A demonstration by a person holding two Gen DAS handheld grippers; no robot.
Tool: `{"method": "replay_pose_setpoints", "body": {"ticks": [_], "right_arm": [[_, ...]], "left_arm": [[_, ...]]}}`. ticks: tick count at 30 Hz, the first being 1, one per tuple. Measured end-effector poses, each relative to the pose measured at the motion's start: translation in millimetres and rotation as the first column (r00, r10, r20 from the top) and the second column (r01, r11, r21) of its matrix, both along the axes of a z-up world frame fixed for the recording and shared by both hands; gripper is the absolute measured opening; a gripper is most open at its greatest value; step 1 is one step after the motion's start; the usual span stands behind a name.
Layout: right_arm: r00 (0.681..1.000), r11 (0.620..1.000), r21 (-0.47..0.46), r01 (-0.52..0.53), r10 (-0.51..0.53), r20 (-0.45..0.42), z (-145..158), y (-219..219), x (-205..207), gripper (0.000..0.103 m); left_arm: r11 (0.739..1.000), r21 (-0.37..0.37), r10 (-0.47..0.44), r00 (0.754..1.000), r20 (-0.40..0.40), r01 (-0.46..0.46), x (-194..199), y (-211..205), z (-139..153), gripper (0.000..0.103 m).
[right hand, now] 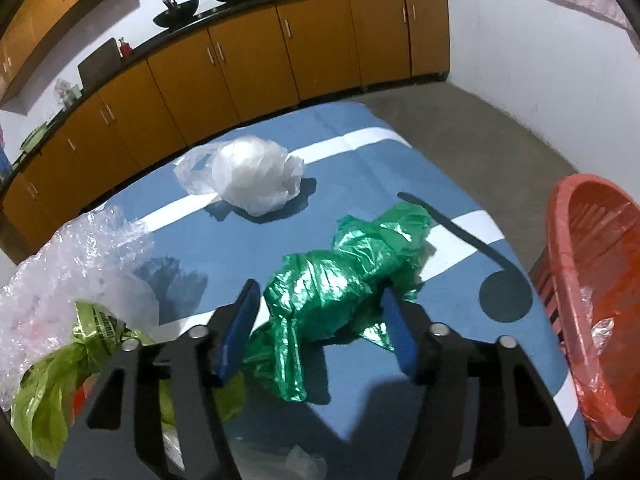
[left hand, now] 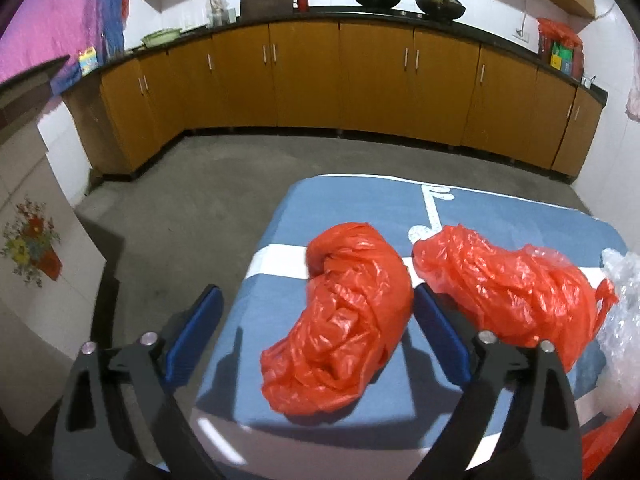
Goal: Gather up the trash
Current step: 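Grasp the red bag with the left gripper while the right gripper grasps the green bag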
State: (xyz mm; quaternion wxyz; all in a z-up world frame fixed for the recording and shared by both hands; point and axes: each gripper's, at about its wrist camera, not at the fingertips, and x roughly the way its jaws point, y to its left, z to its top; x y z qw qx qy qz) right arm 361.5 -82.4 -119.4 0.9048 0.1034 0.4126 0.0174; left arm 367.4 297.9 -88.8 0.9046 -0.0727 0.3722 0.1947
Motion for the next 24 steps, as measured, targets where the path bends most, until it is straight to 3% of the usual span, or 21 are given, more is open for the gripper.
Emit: {"method": "replay_pose_setpoints", "body": {"ticks": [5,6,9,17,24], "right_arm": [[0.999,0.999,-0.011,-0.040,0.040,0.002,1,6,-3,0.042],[0.999,0.999,-0.014,-0.043,0.043,0.005,1,6,-4,0.041],[0.999,0.998,-0.016,-0.053,0.054,0.010,2,7,-7,0.040],[0.996,0.997,-0.050,-0.066,0.068,0.050,14,1,-25,0.040],[0.992,0.995,-0.078,-0.062,0.070,0.104,40,-12,-52,0.040]], "left_arm": [[0.998,-0.030,-0.050,0.998,-0.028,0.049,10,1,-6,0.051],[0.998,-0.034,-0.054,0.998,-0.030,0.053,10,0,-7,0.049],[0.997,-0.040,-0.064,0.998,-0.015,0.063,8,-1,-6,0.044],[0.995,-0.022,-0.096,0.995,0.020,0.097,-15,-12,4,0.043],[0.991,-0.020,-0.134,0.988,0.072,0.135,-58,-29,32,0.043]]}}
